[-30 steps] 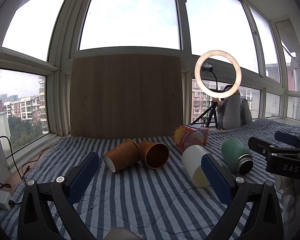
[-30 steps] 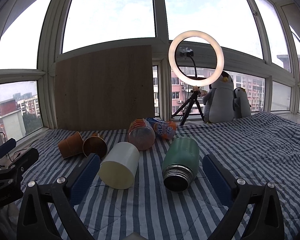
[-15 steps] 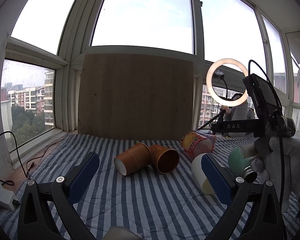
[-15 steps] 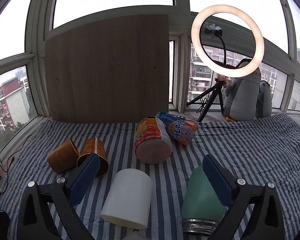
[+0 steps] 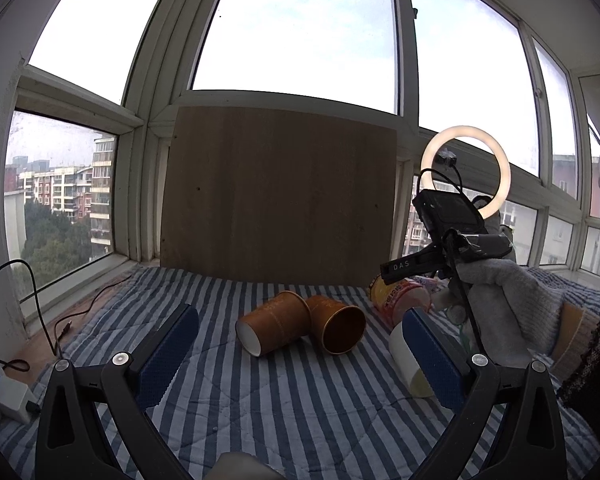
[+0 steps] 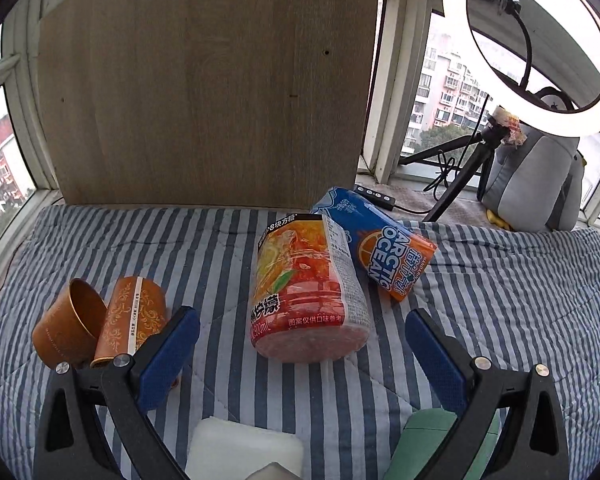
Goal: Flip cup upside down
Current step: 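Move the right tool to the orange-labelled juice bottle and close on it, then lift the juice bottle with the right tool toward the left tool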
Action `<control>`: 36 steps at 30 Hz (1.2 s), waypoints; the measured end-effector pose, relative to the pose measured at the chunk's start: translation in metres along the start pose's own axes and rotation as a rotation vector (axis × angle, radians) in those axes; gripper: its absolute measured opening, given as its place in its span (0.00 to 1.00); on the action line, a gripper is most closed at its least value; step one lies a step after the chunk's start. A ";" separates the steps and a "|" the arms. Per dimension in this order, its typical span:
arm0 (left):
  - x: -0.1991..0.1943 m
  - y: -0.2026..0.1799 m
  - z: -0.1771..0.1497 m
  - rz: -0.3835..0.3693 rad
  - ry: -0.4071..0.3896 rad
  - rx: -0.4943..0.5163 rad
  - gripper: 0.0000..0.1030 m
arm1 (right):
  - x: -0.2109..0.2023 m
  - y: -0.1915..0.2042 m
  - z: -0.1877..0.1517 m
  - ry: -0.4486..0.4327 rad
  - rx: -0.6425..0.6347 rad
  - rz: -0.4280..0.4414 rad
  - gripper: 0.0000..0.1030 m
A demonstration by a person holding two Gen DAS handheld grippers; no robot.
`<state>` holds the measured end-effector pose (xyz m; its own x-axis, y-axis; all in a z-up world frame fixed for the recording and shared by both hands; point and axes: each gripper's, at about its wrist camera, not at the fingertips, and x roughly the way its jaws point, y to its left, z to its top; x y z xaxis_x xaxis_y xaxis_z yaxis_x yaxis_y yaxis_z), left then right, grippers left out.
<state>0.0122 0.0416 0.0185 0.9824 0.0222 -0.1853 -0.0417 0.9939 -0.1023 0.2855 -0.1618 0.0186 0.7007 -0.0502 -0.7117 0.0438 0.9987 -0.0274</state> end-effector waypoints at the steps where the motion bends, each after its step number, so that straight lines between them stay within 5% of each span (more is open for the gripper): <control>1: 0.000 0.000 0.000 0.000 0.000 0.002 1.00 | 0.007 0.002 0.004 0.016 -0.006 -0.003 0.98; 17: 0.008 0.003 0.001 -0.004 0.024 -0.009 1.00 | 0.061 0.016 0.021 0.166 -0.108 -0.082 0.98; 21: 0.009 0.004 0.001 -0.005 0.029 -0.016 1.00 | 0.067 0.015 0.020 0.192 -0.111 -0.099 0.84; 36: 0.010 0.003 0.000 0.013 0.005 0.007 1.00 | 0.028 0.006 0.032 0.077 -0.048 -0.127 0.79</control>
<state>0.0224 0.0453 0.0166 0.9809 0.0351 -0.1915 -0.0536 0.9943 -0.0925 0.3282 -0.1577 0.0209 0.6348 -0.1768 -0.7522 0.0933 0.9839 -0.1525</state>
